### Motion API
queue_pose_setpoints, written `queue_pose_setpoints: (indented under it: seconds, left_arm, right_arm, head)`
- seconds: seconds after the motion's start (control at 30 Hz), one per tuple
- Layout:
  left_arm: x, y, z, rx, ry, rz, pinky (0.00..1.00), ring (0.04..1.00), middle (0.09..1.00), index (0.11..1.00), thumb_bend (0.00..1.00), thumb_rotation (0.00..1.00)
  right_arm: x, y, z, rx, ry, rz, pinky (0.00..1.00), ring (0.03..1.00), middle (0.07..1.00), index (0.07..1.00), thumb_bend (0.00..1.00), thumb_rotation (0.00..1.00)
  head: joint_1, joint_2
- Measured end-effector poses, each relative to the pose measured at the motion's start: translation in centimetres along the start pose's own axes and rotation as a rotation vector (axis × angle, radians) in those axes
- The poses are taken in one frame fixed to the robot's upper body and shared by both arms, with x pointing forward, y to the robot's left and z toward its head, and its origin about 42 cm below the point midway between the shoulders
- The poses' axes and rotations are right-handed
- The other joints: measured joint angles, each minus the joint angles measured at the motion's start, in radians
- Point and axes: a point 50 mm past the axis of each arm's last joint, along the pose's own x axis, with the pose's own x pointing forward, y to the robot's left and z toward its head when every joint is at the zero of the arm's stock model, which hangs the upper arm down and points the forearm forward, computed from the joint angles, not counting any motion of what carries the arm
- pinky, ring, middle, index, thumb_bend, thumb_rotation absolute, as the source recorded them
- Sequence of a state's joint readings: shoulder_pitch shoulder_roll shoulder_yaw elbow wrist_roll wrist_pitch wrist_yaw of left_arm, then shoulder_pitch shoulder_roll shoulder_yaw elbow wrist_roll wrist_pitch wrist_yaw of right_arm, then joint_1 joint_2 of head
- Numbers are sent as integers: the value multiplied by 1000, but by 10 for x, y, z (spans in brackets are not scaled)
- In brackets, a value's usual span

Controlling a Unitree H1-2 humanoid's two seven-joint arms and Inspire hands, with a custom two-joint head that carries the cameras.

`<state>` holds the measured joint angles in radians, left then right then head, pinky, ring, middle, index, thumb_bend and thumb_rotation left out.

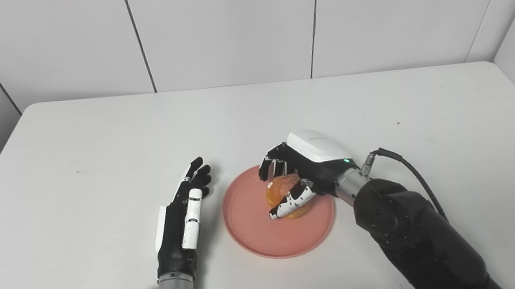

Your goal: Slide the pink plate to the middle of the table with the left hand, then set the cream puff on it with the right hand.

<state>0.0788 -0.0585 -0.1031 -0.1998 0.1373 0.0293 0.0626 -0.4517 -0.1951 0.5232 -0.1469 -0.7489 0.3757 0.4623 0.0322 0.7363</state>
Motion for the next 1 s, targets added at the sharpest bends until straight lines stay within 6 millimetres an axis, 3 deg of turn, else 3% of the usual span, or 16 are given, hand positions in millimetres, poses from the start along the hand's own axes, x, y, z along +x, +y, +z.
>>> queue_pose_setpoints:
  seconds: [0.5,0.8,0.9,0.97,1.0]
  left_arm:
    - [-1,-3,0,2,-2,-6,862,869,875,861,494,1000]
    - [-1,-6,1,11,-3,-4,853,865,869,859,490,1000]
    - [-1,-6,1,10,-2,-4,859,868,870,859,499,1000]
    - [-1,-6,1,9,-2,-3,860,868,870,858,500,1000]
    - [-1,-6,1,9,-2,-3,860,867,869,857,507,1000]
  right_arm:
    - [7,22,0,-17,-26,27,258,341,415,532,521,0]
    - [6,24,2,-35,-29,20,316,415,447,542,522,4]
    - [4,23,3,-36,-33,17,435,555,614,500,521,125]
    - [2,22,3,-41,-38,12,450,573,636,497,521,137]
    - [1,21,4,-45,-42,10,454,582,656,623,660,160]
  head:
    - [9,9]
    - [9,9]
    - [9,9]
    - [9,9]
    - [9,9]
